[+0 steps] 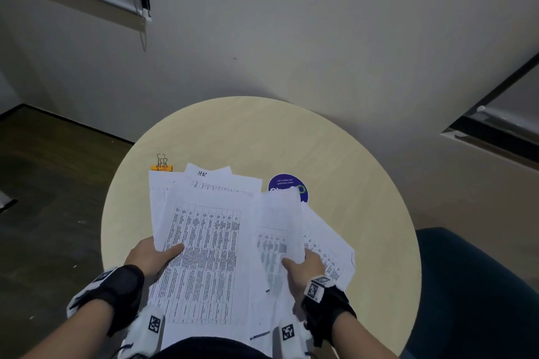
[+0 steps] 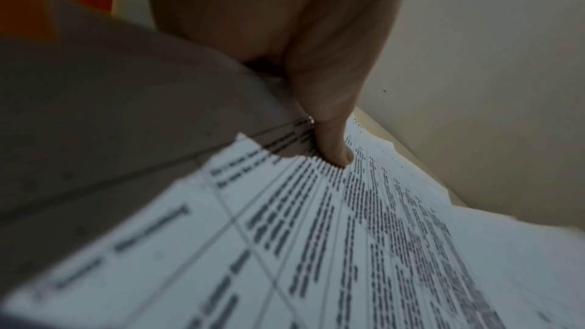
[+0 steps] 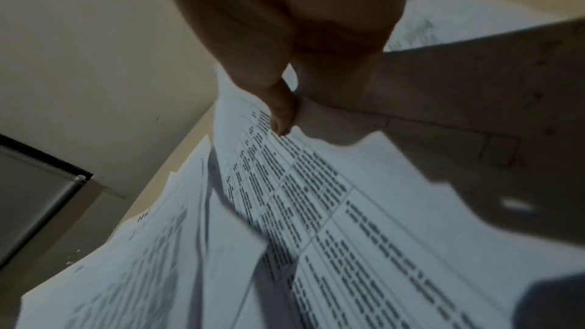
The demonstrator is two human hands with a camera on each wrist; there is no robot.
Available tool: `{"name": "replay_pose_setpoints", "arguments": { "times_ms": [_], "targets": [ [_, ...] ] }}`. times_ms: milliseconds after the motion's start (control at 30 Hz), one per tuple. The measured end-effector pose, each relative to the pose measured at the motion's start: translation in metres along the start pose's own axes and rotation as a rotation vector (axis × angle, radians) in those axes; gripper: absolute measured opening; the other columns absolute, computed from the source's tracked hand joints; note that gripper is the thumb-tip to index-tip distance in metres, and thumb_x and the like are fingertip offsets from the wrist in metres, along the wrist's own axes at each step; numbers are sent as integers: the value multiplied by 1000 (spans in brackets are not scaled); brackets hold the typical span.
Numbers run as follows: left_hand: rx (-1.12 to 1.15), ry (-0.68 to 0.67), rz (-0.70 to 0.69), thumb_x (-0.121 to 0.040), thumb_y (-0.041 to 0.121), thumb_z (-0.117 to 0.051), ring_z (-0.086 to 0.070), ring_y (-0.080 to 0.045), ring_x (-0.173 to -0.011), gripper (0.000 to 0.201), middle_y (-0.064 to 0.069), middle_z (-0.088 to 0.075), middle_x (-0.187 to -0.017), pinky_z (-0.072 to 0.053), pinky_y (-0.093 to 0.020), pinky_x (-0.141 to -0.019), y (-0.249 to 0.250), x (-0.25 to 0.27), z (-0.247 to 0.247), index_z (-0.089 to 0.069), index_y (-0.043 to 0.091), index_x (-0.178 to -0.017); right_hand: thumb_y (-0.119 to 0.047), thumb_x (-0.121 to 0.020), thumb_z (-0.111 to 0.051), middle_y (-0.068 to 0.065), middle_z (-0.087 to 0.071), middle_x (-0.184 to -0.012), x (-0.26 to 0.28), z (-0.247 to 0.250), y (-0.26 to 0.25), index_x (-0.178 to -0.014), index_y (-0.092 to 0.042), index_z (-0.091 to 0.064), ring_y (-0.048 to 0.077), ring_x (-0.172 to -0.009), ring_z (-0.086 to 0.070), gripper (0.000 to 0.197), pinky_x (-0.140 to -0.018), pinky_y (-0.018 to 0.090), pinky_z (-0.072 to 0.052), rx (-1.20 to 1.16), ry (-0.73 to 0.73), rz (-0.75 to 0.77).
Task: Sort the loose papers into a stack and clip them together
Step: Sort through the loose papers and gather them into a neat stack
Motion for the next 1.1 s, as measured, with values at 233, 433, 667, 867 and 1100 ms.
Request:
{"name": "replay_pose_setpoints", "arguments": {
  "times_ms": [233, 433, 667, 867, 1100],
  "targets": [
    [-1, -6, -23, -79, 35, -75, -42, -20, -42, 31, 2, -50, -40, -32, -26, -48, 2, 1, 1, -63, 6, -83, -21, -98, -51, 6, -50, -59, -29, 100, -9, -68, -10, -51, 19, -51, -45, 32, -47, 26, -29, 145, 161, 16],
    [-32, -3, -34, -79, 37, -75, -52, -24, -52, 28, -6, -63, -57, -39, -28, -54, 3, 2, 2, -64, 12, -84, -13, -100, -47, 7, -50, -56, -37, 161, -3, -89, -4, -54, 18, -43, -47, 16, -47, 24, -38, -432, 175, -39],
    [-29, -49, -13, -82, 37, -72, -42, -20, -43, 31, 1, -49, -44, -33, -28, -49, 5, 4, 1, -56, 11, -77, -21, -100, -48, -9, -40, -37, -29, 142, -35, -69, -15, -43, 6, -29, -36, 32, -43, 29, -31, -556, 119, -26],
    [-25, -31, -36, -91, 40, -58, -40, -20, -46, 33, 1, -47, -48, -31, -29, -52, 12, 9, 1, -57, 8, -82, -18, -101, -43, -7, -53, -70, -26, 70, -67, -106, -20, -59, 10, -57, -48, 17, -50, 22, -39, -280, 13, 168],
    [-23, -10, 35, -89, 68, -36, -65, -34, -90, 81, -18, -71, -97, -46, -35, -80, 7, 8, 1, -60, -3, -120, -17, -97, -45, 4, -64, -106, -6, -11, -82, -125, -14, -52, 24, -89, -59, 28, -69, 27, -44, 111, -133, 299]
  ]
}}
Point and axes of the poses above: each hand's wrist, its own x-axis away from the middle knuckle, its own z-axis out of the back of the hand, y = z × x, the point moved 5 cm from there along -x, towards the middle knuckle
